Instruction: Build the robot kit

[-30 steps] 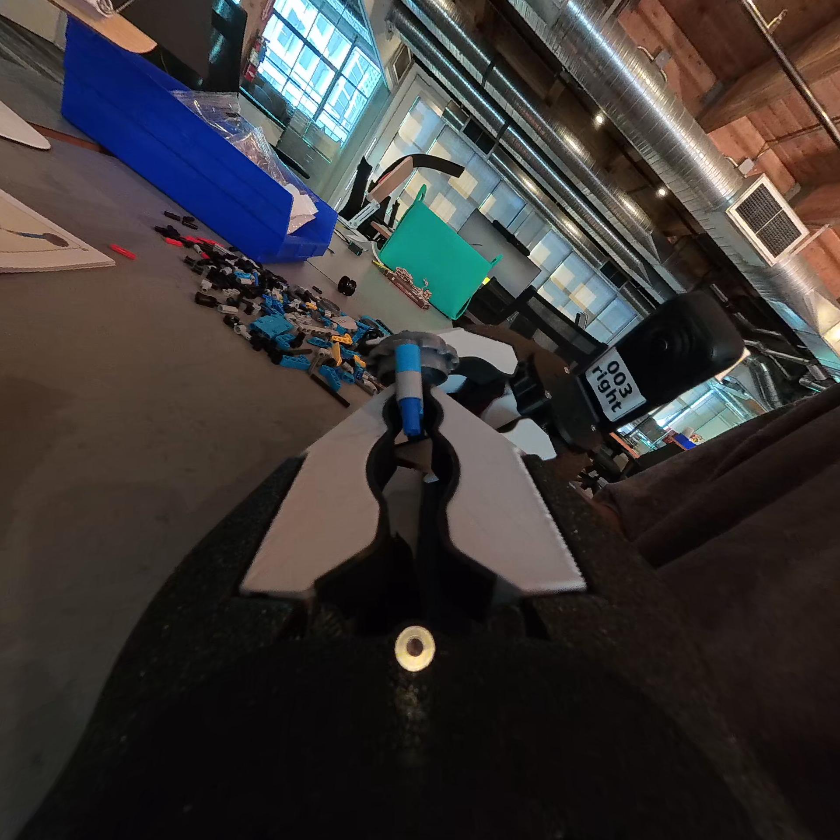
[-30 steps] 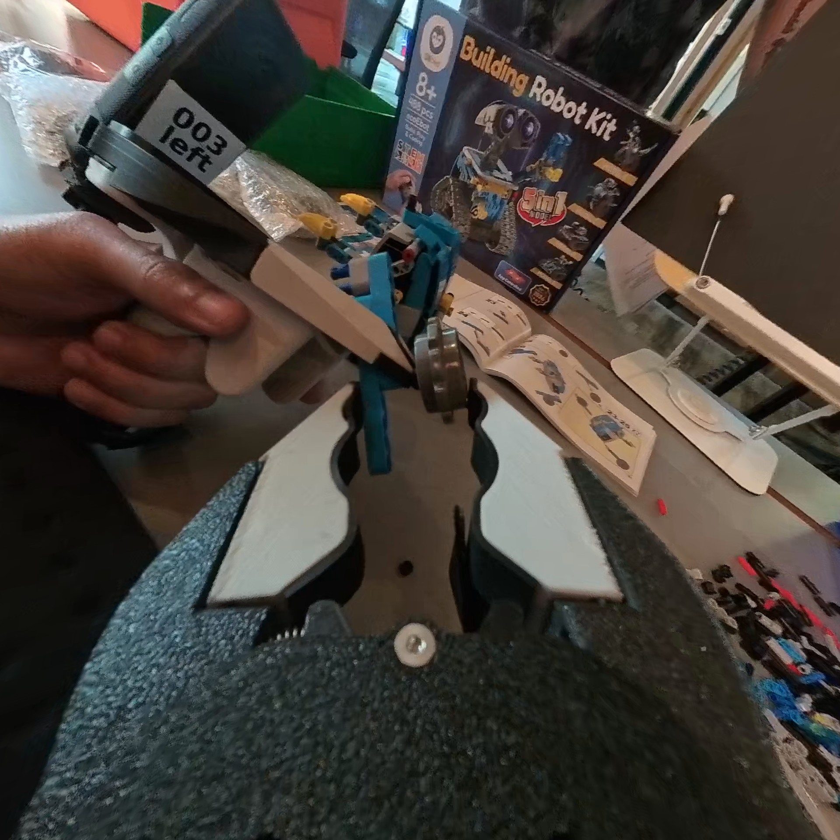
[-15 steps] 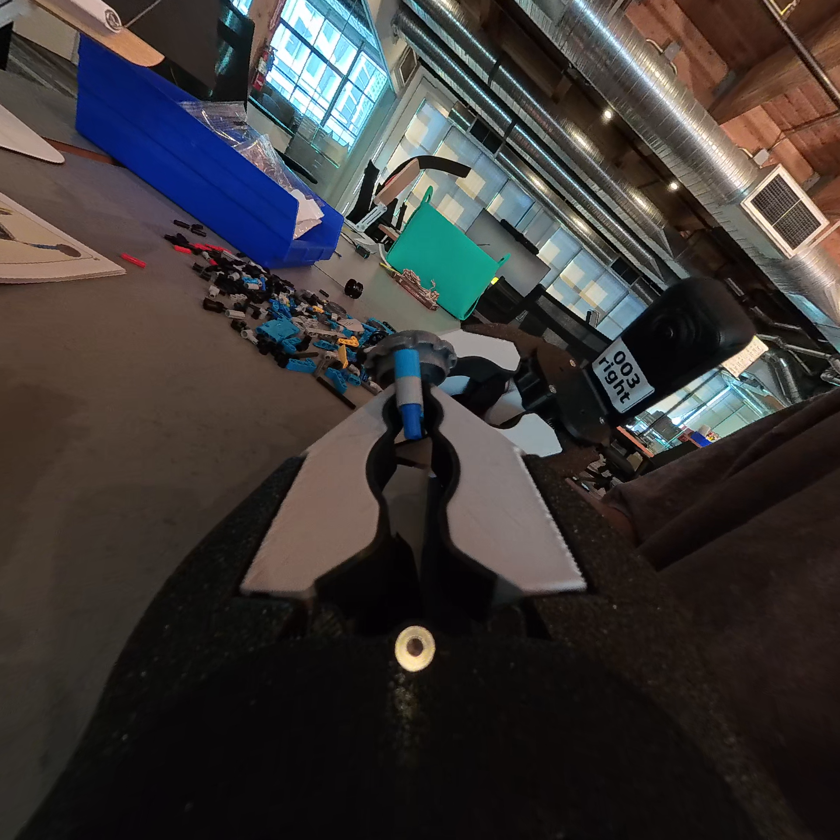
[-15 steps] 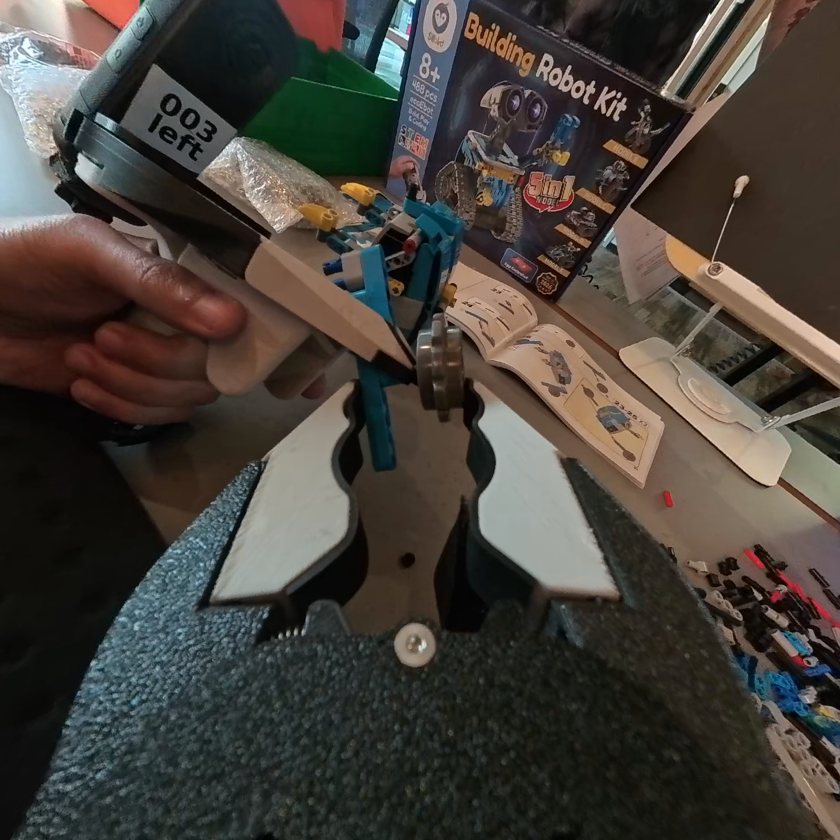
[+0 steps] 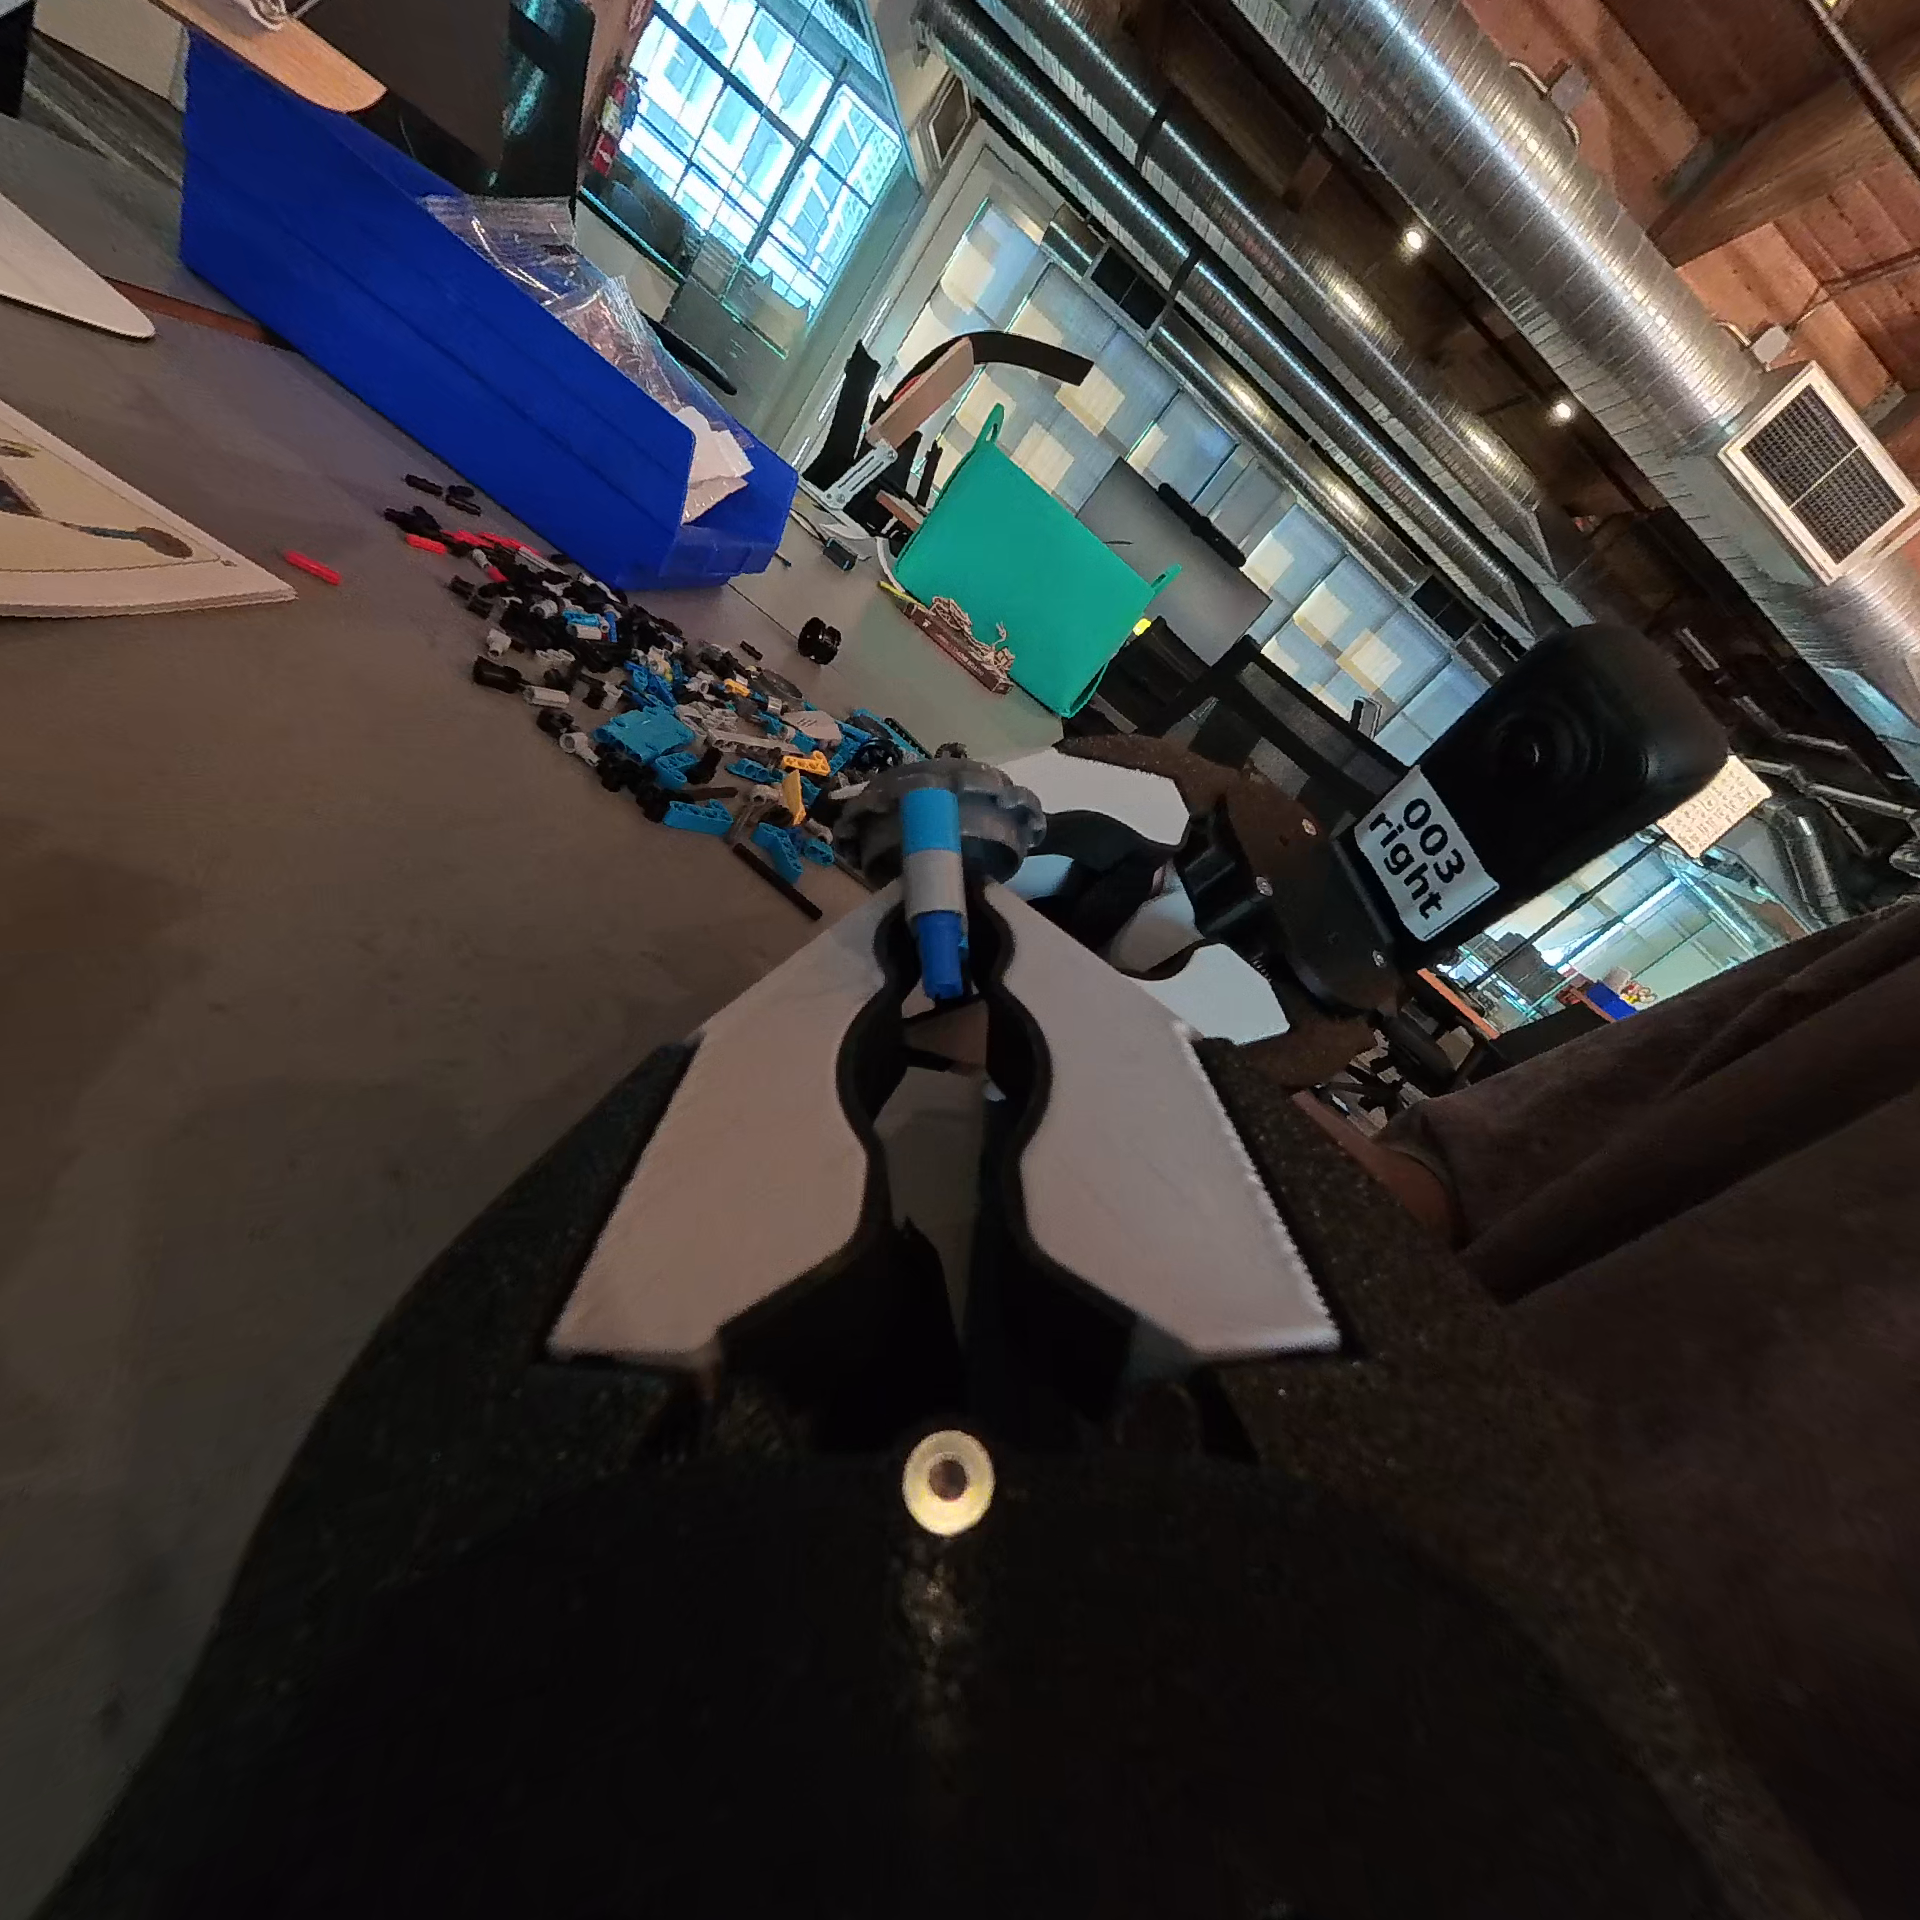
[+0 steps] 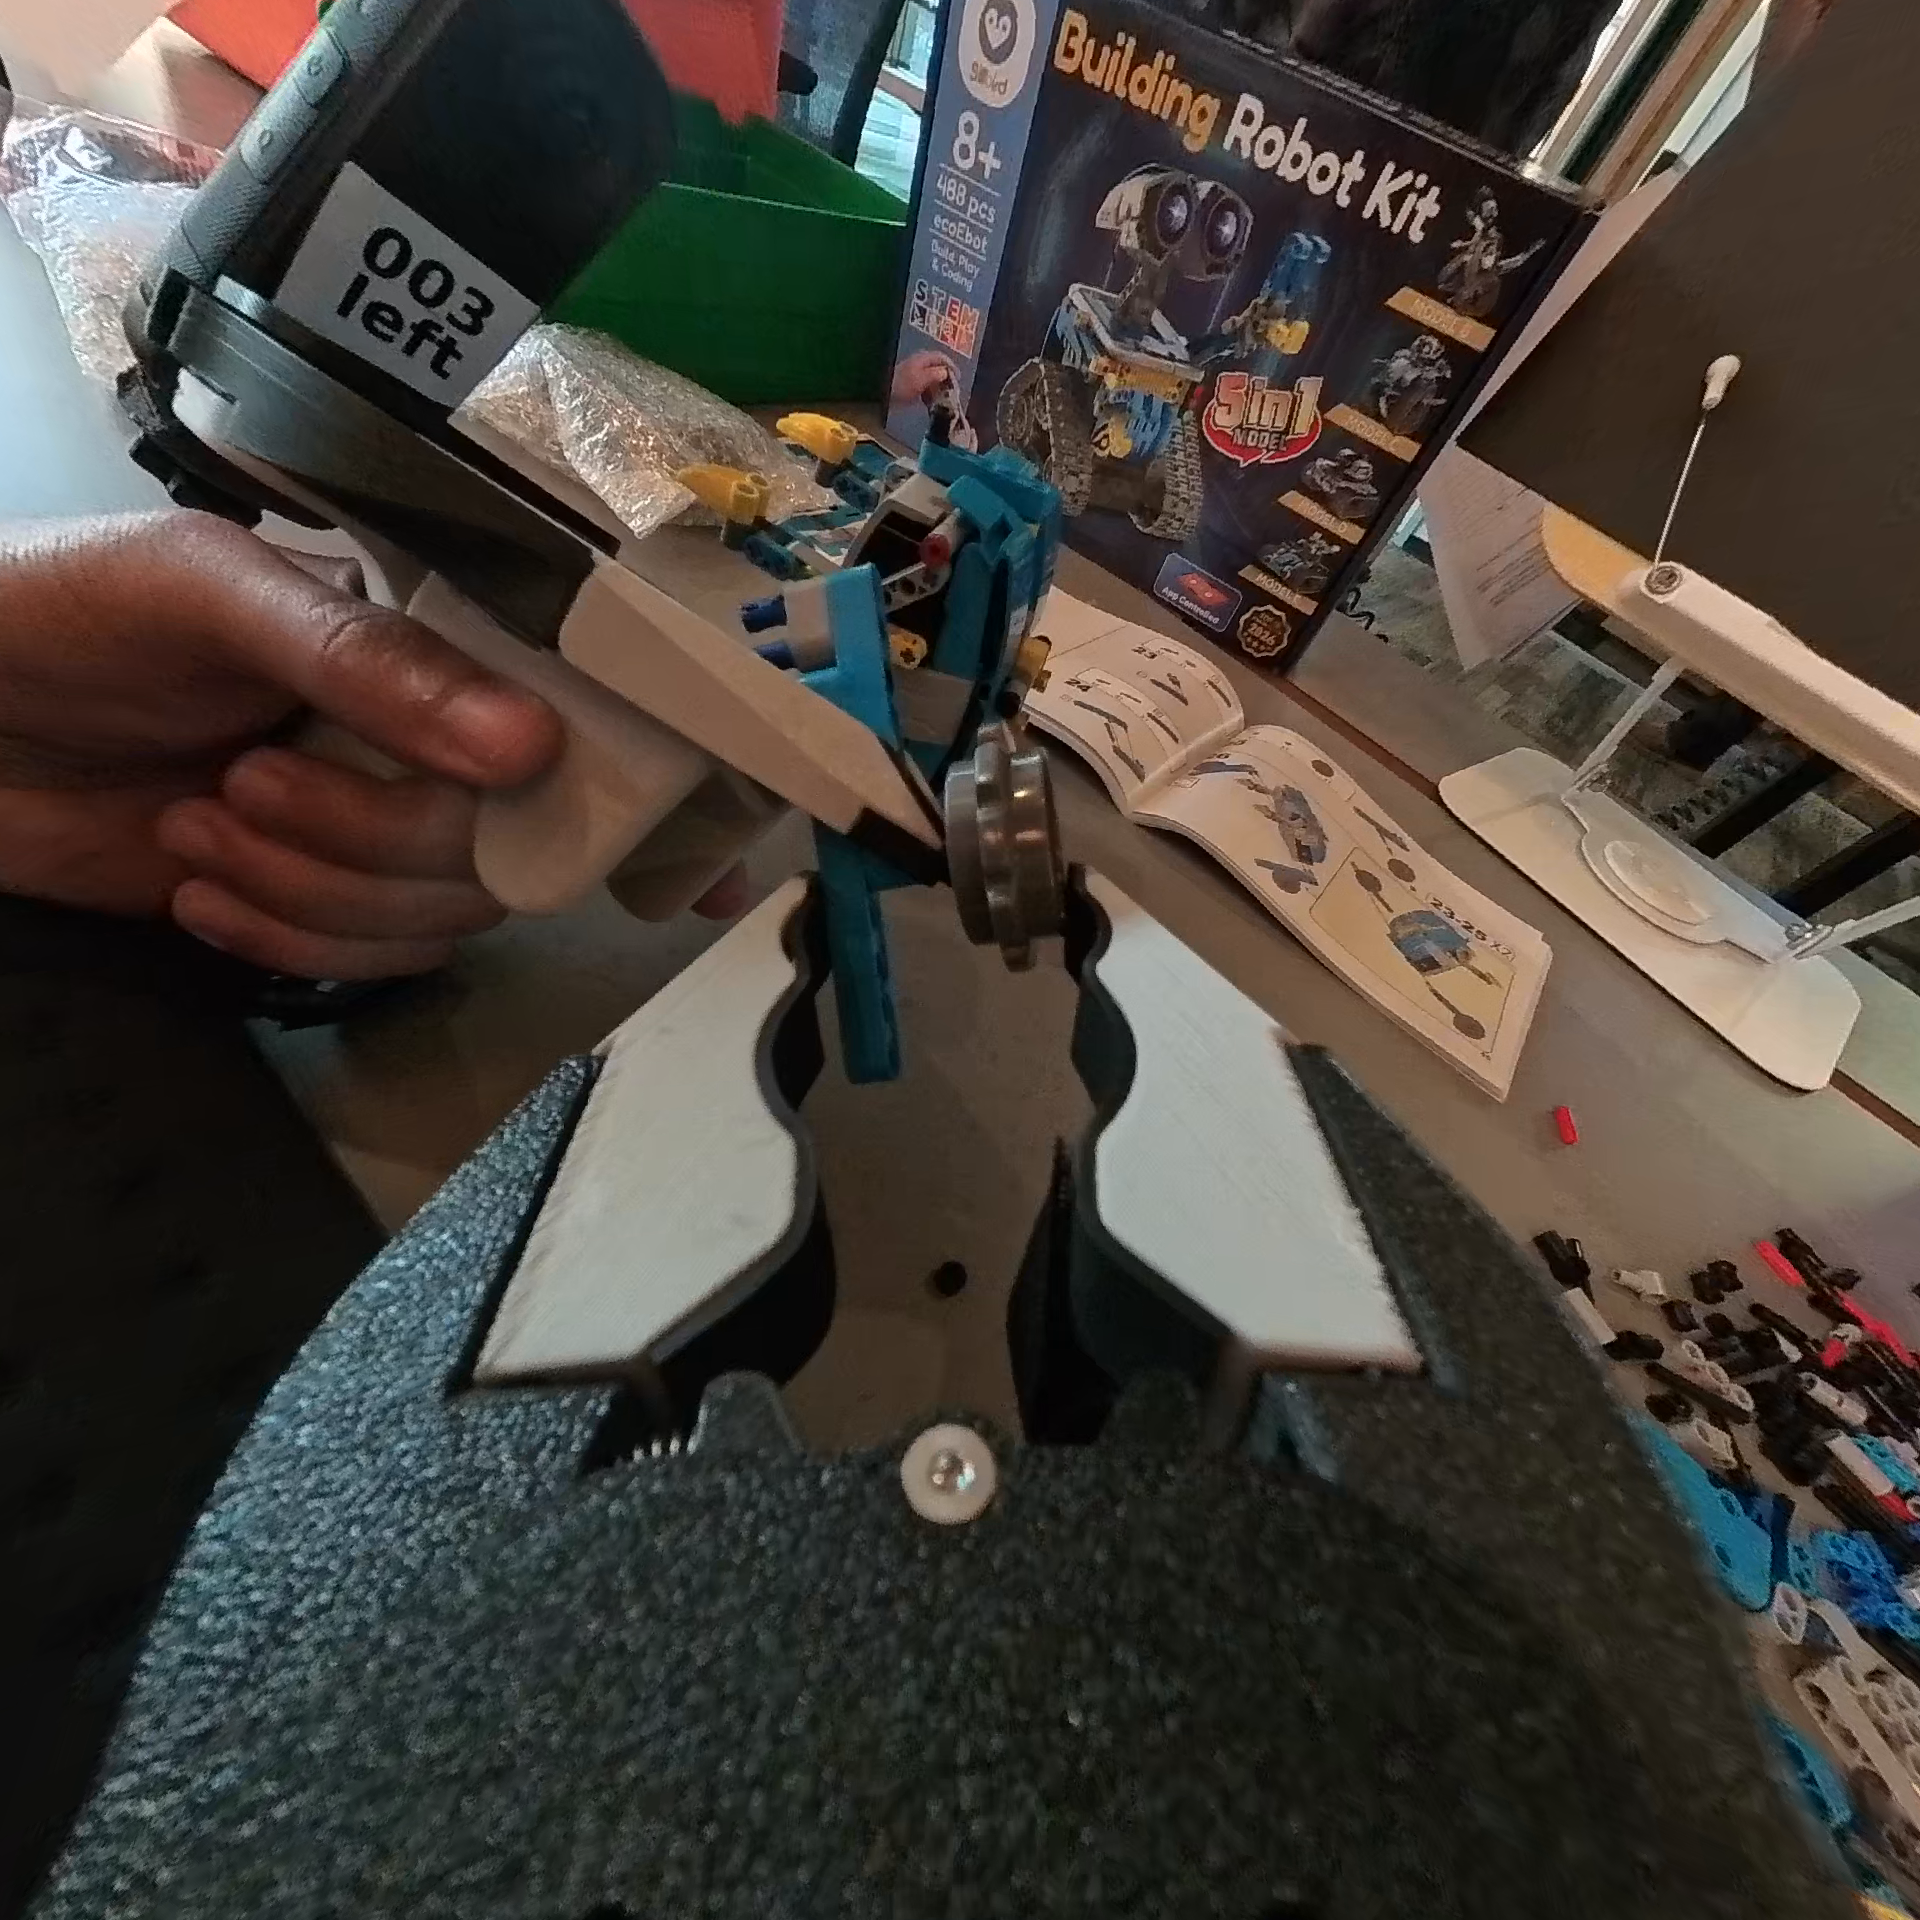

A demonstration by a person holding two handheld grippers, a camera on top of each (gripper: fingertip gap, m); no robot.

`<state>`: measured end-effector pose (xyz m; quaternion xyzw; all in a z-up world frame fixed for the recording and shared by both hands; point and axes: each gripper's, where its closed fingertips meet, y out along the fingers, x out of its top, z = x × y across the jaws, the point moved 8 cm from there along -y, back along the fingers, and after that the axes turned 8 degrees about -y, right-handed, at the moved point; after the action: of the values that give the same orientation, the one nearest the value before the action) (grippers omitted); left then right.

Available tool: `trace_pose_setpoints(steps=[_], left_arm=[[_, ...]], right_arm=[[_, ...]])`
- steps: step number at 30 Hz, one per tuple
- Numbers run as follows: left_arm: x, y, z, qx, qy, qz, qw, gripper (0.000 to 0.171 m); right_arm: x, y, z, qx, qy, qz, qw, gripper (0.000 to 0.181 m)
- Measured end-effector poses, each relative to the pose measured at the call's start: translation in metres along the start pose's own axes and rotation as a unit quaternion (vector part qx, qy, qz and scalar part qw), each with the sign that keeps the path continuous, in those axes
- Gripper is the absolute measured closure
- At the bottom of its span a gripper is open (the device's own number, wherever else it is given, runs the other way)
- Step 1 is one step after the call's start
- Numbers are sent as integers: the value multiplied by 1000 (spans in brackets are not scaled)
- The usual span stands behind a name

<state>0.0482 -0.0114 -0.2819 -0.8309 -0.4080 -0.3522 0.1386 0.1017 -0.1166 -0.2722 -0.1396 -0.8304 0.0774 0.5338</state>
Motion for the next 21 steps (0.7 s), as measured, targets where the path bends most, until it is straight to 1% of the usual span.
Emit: trace_pose_setpoints(steps=[21], left_arm=[[0,0,2,2,-9,2,1000,164]], right_arm=[[-2,1,-1,7,10,1,1000,136]])
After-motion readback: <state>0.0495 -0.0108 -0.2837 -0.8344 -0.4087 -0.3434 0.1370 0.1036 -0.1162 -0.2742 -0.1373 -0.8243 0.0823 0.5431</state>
